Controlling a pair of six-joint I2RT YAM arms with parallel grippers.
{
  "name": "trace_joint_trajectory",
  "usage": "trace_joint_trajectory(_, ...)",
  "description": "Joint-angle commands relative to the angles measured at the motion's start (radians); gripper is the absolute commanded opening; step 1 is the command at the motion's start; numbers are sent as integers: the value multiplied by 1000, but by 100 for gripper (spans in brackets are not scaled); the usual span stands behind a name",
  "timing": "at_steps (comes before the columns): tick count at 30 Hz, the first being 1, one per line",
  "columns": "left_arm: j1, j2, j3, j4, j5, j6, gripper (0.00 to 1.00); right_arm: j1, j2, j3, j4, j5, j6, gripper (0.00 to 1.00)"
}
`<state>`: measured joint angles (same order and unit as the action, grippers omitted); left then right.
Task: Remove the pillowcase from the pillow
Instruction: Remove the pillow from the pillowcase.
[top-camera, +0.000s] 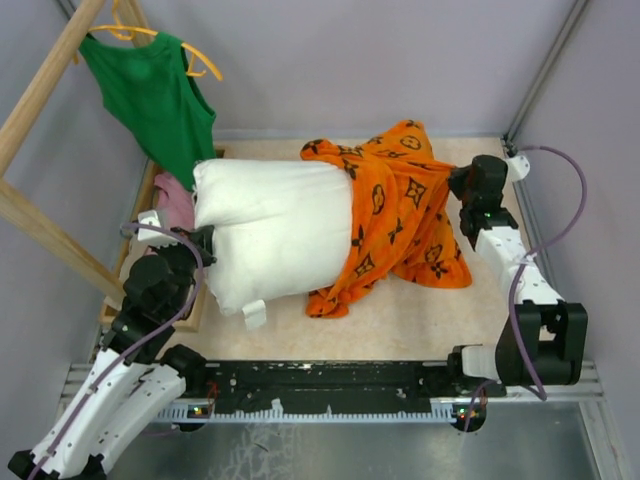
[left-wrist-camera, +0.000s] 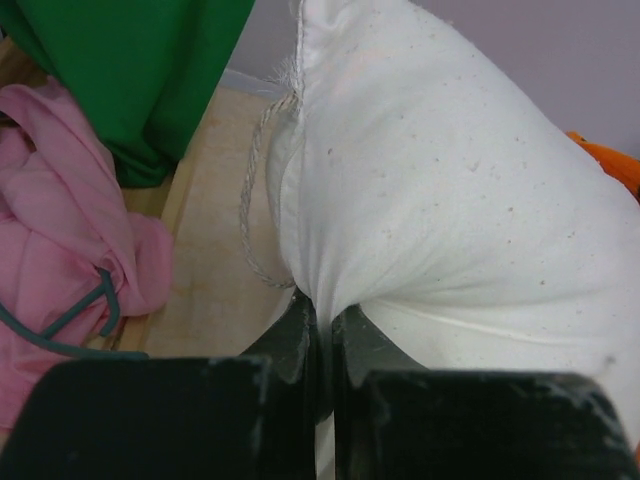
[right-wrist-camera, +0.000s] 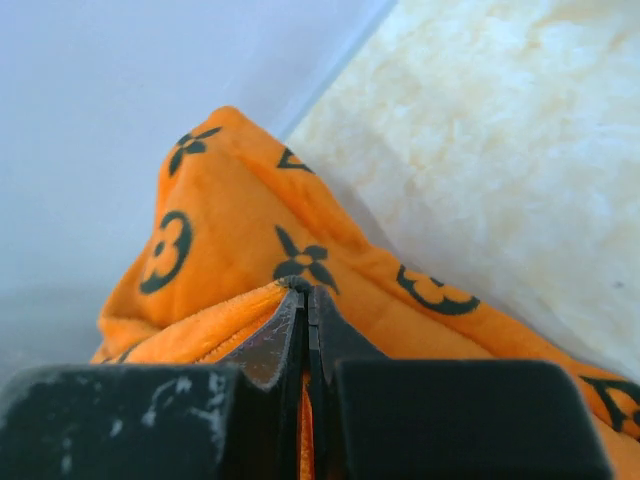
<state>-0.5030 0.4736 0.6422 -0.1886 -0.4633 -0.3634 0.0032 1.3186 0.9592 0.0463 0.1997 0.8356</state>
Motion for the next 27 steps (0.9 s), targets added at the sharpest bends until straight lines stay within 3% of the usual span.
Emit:
trace_joint_trajectory(1, 32, -67, 45, 77, -266, -11, 0, -56, 4, 24, 1, 395, 56, 0)
trace_joint_trajectory(2, 31, -73, 42, 83, -270, -13, 0, -43, 12, 16, 30, 351, 30, 0)
trace_joint_trajectory(3, 32, -75, 37, 86, -274, -12, 0, -22, 19, 4, 64, 293, -18, 7)
trace_joint_trajectory(4, 32, -74, 35, 90, -275, -11, 0, 0, 26, 4, 85, 220, -71, 23)
trace_joint_trajectory(6, 32, -65, 36, 84, -278, -7, 0, 58, 31, 16, 91, 98, -171, 73)
trace_joint_trajectory(7, 31, -58, 42, 77, -280, -7, 0, 93, 26, 24, 62, 87, -198, 92)
trace_joint_trajectory(8, 32, -50, 49, 71, -283, -8, 0, 127, 16, 25, 39, 87, -223, 98)
trace_joint_trajectory(15, 32, 6, 58, 67, -278, 4, 0, 317, -199, -136, -68, 113, -270, 99)
trace_joint_trajectory(20, 33, 22, 48, 81, -282, 10, 0, 538, -318, -274, -97, 236, -263, 99)
trace_joint_trajectory(26, 33, 39, 40, 107, -278, 18, 0, 621, -234, -306, -85, 211, -225, 99)
trace_joint_trajectory(27, 34, 43, 43, 109, -276, 20, 0, 621, -204, -296, -97, 214, -217, 95)
